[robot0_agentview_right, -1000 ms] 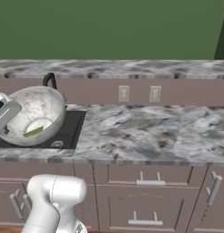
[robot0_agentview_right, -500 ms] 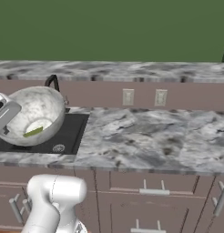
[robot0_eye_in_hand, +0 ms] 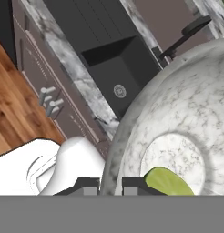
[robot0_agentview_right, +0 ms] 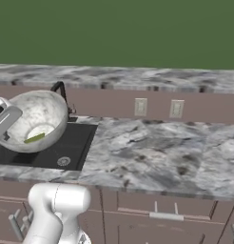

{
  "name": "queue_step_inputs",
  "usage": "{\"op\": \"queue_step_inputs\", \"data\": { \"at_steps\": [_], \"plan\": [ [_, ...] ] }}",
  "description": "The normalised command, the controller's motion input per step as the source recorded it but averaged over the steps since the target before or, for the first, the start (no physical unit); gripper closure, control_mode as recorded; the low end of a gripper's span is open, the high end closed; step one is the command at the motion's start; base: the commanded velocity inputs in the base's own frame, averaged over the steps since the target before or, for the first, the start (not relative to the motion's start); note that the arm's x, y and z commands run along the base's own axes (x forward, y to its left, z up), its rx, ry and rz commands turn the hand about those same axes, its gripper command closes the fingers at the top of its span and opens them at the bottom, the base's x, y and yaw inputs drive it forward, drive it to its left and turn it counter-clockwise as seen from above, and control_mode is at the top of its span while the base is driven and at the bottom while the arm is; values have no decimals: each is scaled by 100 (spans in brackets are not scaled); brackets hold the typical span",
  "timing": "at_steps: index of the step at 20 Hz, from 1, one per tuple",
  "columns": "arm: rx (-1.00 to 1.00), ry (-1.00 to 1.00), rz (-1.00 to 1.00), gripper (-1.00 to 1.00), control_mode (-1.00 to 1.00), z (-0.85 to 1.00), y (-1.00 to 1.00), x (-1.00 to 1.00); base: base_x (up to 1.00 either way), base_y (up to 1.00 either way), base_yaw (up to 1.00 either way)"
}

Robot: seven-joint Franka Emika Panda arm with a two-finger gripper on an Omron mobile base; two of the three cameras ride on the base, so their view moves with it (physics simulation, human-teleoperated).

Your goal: Pick the lemon wedge from the cabinet and place it in the bowl. Then pick the bowl and place it in the sink. Then turn on the sink facuet.

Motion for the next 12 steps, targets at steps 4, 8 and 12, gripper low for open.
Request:
{"op": "queue_step_inputs", "data": {
  "at_steps": [4,8,12],
  "plan": [
    [0,0,0,100,100,0,0,0,42,2,12],
    [0,0,0,100,100,0,0,0,58,3,6],
    [0,0,0,100,100,0,0,0,60,1,2]
  ]
}}
